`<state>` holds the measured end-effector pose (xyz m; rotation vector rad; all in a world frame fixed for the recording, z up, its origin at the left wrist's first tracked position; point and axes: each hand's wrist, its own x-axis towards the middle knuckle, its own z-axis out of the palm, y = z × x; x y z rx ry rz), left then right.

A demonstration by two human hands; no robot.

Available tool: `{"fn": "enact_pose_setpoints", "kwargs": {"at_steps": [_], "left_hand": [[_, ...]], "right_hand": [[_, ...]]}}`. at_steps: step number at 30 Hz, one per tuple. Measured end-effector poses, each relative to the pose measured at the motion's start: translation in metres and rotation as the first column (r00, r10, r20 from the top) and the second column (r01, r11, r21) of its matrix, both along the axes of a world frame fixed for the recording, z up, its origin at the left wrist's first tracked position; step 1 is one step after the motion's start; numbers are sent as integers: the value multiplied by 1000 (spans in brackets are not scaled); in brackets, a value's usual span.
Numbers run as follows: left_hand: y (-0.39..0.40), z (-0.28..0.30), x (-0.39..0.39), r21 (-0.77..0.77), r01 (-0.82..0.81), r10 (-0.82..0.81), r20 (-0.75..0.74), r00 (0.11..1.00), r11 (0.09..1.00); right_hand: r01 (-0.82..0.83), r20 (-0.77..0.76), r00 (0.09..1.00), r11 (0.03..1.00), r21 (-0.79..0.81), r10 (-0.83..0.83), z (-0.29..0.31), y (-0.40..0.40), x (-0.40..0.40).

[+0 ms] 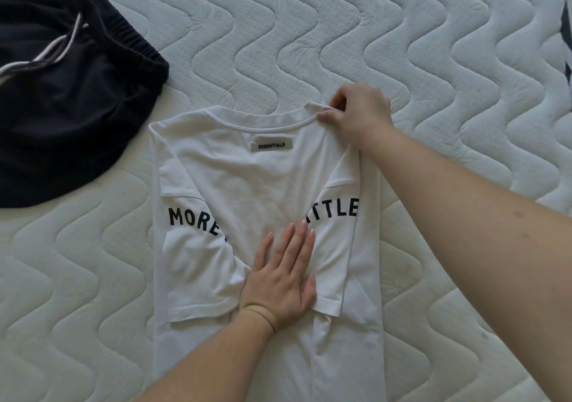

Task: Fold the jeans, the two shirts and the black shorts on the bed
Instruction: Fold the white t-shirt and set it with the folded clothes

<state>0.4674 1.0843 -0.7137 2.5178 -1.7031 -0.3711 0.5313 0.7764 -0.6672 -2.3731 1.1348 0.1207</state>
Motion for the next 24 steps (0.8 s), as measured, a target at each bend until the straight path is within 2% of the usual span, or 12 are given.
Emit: {"fn": "enact_pose_setpoints", "kwargs": {"at_steps": [4, 6, 8, 11, 14, 19, 24], "left_hand": [[-2, 3, 2, 22, 6, -5, -9, 1000, 1000], [-1, 3, 2, 18, 1, 0, -15, 1000, 1000], [-1, 3, 2, 13, -8, 8, -22, 1000, 1000], [0, 2, 1, -8, -16, 16, -16, 1000, 1000], [2, -1, 0, -31, -12, 12, 15, 1000, 999], [0, -3, 1, -48, -16, 17, 39, 999, 999], [-1, 2, 1, 25, -19, 19, 10, 1000, 1000]], "right_hand": [[98, 108, 991, 979, -177, -80, 1, 27, -7], [119, 263, 963, 963, -243, -52, 6, 54, -19], [86, 310, 951, 965, -249, -5, 3, 87, -39], [-18, 145, 988, 969, -244, 55, -18, 131, -77], [-89, -33, 996, 970, -228, 83, -40, 141, -100], [-103, -66, 994, 961, -257, 89, -39, 137, -98], [-85, -122, 991, 964, -252, 55, -31, 179, -131]]}}
